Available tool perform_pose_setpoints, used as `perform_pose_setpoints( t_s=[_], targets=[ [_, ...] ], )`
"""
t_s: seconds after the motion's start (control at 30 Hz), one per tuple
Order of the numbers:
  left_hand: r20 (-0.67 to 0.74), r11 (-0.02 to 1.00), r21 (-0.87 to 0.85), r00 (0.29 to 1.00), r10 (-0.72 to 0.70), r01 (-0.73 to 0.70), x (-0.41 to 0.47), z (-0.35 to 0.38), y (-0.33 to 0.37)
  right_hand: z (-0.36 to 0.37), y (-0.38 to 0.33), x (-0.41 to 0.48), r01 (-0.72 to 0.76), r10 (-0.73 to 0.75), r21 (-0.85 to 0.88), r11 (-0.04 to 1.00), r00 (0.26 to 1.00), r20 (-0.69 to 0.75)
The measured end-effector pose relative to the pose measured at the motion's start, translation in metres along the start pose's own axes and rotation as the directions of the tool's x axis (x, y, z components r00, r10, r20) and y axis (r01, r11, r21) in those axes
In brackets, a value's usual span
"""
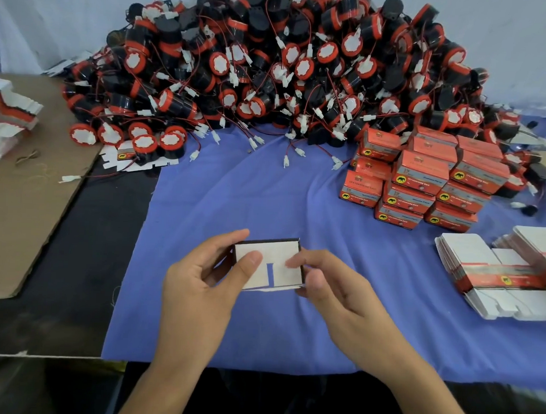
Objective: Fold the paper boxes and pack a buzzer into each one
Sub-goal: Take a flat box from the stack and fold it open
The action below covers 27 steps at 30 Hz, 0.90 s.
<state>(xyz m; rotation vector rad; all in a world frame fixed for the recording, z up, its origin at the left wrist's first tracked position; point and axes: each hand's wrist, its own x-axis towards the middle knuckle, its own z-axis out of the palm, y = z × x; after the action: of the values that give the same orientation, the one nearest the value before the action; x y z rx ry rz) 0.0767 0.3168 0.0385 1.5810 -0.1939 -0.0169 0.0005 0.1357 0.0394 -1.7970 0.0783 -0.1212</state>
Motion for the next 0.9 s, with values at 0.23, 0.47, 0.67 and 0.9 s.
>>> perform_pose_setpoints(
  t_s=[0.23,0.47,0.67,0.9],
  targets=[
    [0.055,0.995,-0.1,0.998,0.029,-0.024,-0.007,0.016,0.004,0.011,-0.003,-0.002,0.126,-0.083,0.154,0.98,0.962,-0.26],
    [0.126,0.967,-0.205,0.976,0.178,-0.15,-0.02,0.033,0.008,0.018,-0.018,-0.001,0.105,0.029,0.326,0.94,0.925,-0.38],
    [0.017,0.927,-0.334,0.982,0.189,-0.172,-0.024,0.045,0.005,0.024,-0.023,0.0,0.104,0.038,0.342,0.934,0.922,-0.386],
    [-0.069,0.934,-0.297,0.98,0.187,-0.199,-0.028,0.056,0.0,0.029,-0.022,0.002,0.115,0.039,0.31,0.944,0.892,-0.451]
  ],
)
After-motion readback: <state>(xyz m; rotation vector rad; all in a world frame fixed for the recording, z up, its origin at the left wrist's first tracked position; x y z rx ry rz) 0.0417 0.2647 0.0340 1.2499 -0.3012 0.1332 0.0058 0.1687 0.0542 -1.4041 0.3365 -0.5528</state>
